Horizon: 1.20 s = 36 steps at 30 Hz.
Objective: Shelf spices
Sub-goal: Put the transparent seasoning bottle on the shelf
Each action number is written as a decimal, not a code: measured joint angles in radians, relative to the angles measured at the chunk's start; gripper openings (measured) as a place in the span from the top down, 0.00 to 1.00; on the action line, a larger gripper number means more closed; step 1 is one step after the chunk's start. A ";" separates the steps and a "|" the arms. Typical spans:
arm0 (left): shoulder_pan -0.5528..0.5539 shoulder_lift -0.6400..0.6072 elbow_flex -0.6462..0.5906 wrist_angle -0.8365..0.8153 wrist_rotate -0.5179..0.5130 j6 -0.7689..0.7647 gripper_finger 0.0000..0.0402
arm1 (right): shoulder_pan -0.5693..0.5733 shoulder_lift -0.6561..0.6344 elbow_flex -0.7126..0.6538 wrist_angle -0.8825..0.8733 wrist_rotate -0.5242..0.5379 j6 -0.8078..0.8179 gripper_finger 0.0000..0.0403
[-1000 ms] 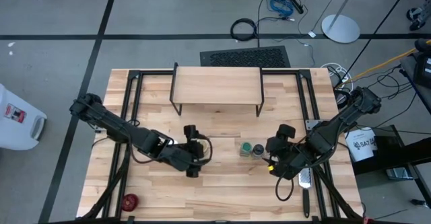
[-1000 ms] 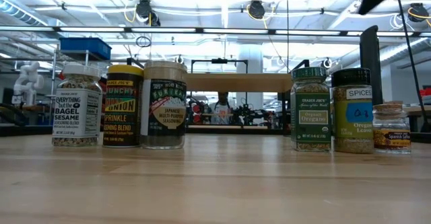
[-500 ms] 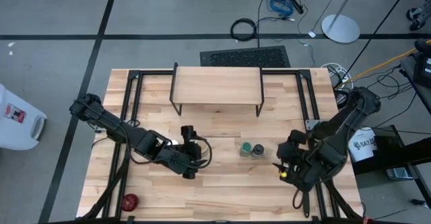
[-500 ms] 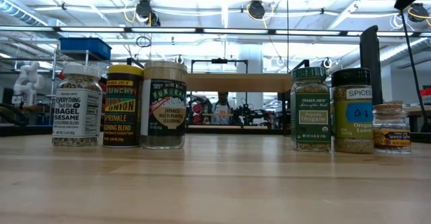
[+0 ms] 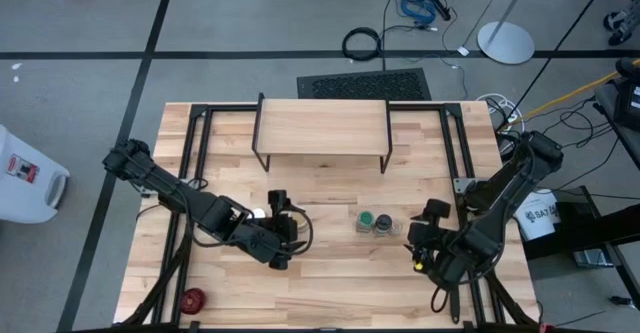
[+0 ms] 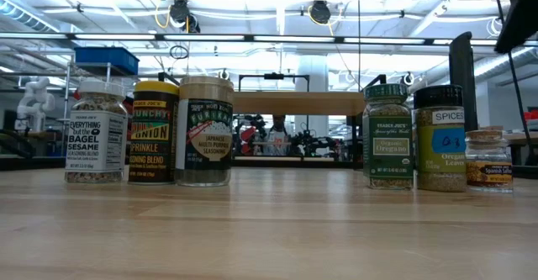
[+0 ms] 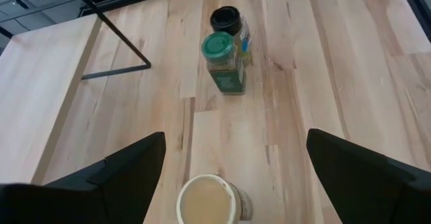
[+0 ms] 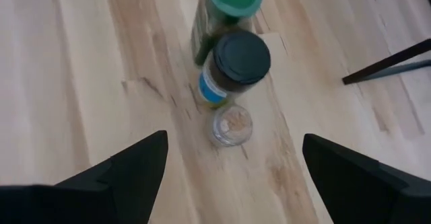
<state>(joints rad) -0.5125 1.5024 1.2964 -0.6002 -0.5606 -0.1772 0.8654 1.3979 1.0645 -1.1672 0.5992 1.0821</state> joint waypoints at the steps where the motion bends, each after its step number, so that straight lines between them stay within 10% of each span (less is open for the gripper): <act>1: 0.000 0.000 0.000 -0.005 0.000 0.000 0.08 | 0.000 0.000 -0.012 0.009 0.000 -0.016 0.18; 36: -0.032 0.000 0.000 -0.040 0.005 -0.081 0.08 | -0.304 0.000 -0.196 0.322 -0.220 -0.328 0.18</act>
<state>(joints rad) -0.5448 1.5024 1.2968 -0.6399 -0.5556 -0.2584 0.5615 1.3975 0.8688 -0.8455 0.3787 0.7542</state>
